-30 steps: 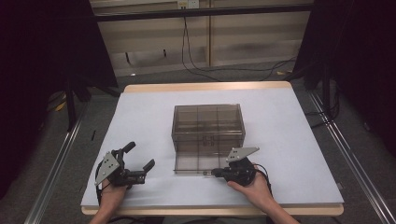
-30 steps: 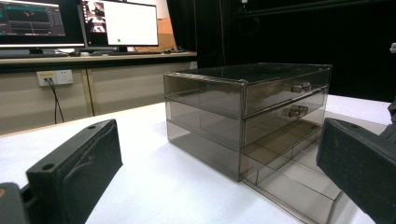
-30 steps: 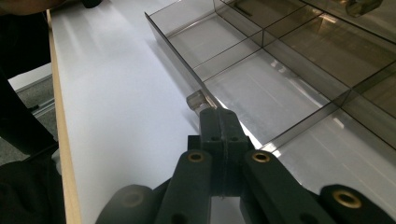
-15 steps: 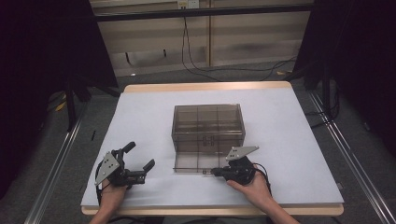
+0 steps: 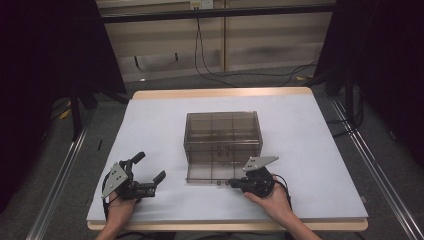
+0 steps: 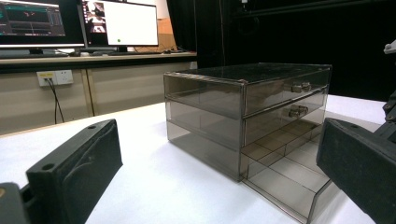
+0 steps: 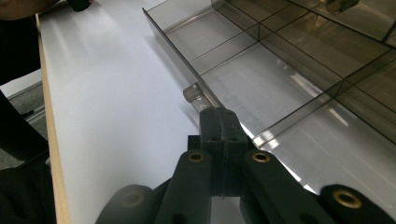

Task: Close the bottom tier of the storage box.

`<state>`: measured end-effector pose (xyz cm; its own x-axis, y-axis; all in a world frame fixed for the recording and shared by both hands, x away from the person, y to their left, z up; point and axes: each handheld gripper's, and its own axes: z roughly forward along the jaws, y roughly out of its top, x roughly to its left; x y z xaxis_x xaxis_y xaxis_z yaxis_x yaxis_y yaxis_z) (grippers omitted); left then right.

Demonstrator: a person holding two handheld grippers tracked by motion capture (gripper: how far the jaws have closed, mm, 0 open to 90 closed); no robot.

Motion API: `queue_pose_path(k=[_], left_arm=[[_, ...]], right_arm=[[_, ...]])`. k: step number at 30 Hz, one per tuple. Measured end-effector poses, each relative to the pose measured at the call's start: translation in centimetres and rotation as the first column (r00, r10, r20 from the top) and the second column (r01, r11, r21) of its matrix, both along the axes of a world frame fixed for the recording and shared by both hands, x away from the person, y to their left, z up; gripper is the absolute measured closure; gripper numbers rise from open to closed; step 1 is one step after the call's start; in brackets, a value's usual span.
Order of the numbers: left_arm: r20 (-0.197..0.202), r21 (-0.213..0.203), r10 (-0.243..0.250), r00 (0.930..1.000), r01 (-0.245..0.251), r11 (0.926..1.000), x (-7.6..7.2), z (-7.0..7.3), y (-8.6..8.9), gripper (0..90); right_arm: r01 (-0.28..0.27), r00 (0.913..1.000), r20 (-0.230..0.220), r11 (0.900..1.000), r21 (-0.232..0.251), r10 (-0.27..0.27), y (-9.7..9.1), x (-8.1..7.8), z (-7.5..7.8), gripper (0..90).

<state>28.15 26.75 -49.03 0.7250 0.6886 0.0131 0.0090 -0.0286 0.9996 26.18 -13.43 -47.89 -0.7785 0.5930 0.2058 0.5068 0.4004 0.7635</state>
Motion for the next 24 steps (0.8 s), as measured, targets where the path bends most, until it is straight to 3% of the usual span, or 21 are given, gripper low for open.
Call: queue_pose_path(k=[24], left_arm=[[-0.002, -0.003, 0.001, 1.0, -0.001, 1.0, 0.01, 0.0, -0.01, 0.0]], right_arm=[[0.034, 0.9994, 0.004, 0.9994, 0.007, -0.034, -0.38, 0.34, 0.09, 90.0]])
